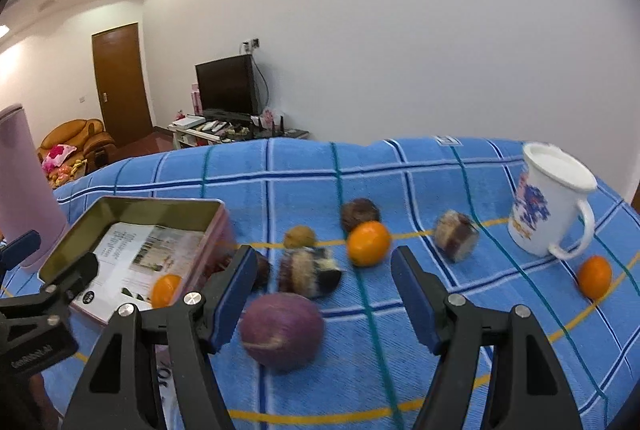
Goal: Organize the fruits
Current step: 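Move the right tool toward the orange beside the white mug, then grasp the orange with the right tool while the left tool grasps the purple root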
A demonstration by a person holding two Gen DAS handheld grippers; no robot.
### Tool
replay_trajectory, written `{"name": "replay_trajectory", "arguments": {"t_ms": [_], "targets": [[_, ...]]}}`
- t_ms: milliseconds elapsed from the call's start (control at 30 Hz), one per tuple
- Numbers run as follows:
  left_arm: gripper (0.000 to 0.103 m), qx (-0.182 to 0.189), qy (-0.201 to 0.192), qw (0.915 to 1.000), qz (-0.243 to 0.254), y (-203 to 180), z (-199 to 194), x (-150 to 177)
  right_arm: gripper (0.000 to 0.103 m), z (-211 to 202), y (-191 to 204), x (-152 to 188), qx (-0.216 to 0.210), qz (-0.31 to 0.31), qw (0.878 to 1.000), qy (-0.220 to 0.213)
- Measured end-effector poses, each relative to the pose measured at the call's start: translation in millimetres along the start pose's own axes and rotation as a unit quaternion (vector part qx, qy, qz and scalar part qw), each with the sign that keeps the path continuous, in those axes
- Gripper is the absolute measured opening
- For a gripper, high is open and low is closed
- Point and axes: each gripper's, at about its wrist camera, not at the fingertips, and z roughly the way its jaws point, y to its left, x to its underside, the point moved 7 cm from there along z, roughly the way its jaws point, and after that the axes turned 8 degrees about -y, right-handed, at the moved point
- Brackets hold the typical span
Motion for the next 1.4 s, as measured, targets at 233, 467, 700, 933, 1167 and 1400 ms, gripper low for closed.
{"name": "replay_trajectory", "arguments": {"t_ms": [233, 467, 700, 933, 1167, 1400], "targets": [[0.103, 0.050, -0.011, 0.9986, 0.016, -26, -12, -3, 0.071, -16, -38, 6, 0.017, 0.011, 1.000, 0.006], [0.103, 0.115, -0.017, 0.9924, 0.040, -72, -28, -7, 0.071, -34, -79, 9, 0.048, 0.010, 0.999, 0.002], [0.103, 0.142, 0.005, 0.9866, 0.080, -120, -27, -1, 0.071, -46, -125, 9, 0.077, 0.026, 0.997, -0.002], [0.103, 0.138, 0.043, 0.9847, 0.097, -161, -12, 4, 0.071, -53, -162, 5, 0.094, 0.051, 0.994, -0.011], [0.103, 0.106, 0.081, 0.9823, 0.132, -182, 7, 18, 0.071, -61, -208, 0, 0.119, 0.087, 0.989, -0.022], [0.103, 0.089, 0.125, 0.9818, 0.112, -176, 24, 30, 0.071, -63, -273, 1, 0.147, 0.154, 0.977, -0.019]]}}
